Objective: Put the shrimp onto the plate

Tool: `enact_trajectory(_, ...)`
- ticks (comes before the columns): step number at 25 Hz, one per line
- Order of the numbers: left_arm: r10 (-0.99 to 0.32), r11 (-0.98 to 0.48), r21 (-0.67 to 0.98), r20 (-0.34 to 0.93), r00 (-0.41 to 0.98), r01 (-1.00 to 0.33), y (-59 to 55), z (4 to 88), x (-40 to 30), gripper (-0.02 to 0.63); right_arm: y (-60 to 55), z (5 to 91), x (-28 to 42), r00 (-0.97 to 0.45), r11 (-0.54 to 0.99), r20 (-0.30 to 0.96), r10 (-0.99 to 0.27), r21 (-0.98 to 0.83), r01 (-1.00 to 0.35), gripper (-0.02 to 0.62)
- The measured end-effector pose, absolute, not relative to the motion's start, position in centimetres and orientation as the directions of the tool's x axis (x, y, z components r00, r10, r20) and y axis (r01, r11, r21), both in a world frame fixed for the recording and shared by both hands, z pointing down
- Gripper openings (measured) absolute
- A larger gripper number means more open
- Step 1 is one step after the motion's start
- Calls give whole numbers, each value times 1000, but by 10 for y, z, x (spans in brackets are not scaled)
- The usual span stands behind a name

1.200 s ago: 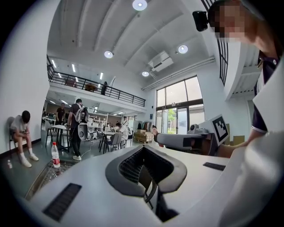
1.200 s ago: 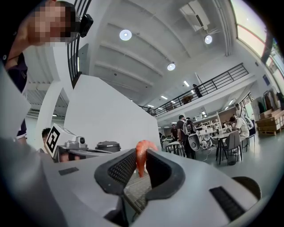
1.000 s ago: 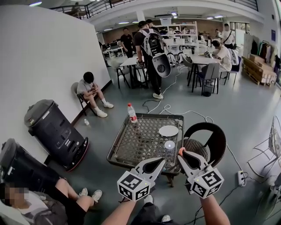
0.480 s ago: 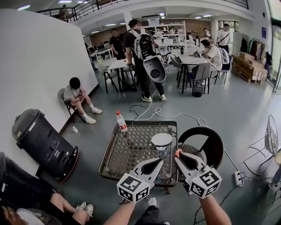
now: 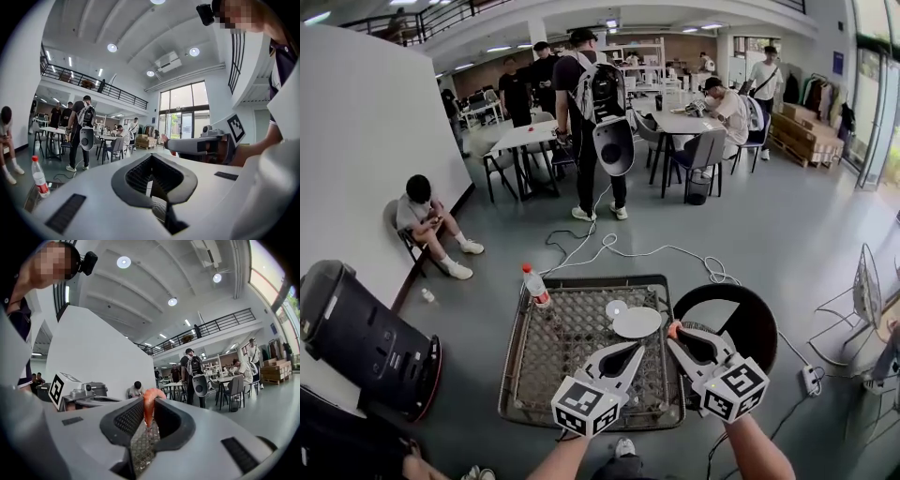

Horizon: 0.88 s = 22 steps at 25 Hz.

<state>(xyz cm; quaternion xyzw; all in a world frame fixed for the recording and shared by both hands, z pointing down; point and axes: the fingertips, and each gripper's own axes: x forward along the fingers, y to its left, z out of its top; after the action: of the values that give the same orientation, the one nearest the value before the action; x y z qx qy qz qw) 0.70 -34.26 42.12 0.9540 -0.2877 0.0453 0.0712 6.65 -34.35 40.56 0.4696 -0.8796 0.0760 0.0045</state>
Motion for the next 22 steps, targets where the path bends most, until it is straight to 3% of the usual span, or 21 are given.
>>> enact_trajectory(12, -545, -808, 140, 192, 816, -573, -419, 468, 12, 8, -427, 468, 81, -529, 521, 221, -819, -100, -848, 71)
enact_trajectory(22, -615, -717, 181, 290, 733, -673, -466, 539, 12, 8, -502, 598, 71, -587, 619, 456, -669, -95, -779, 71)
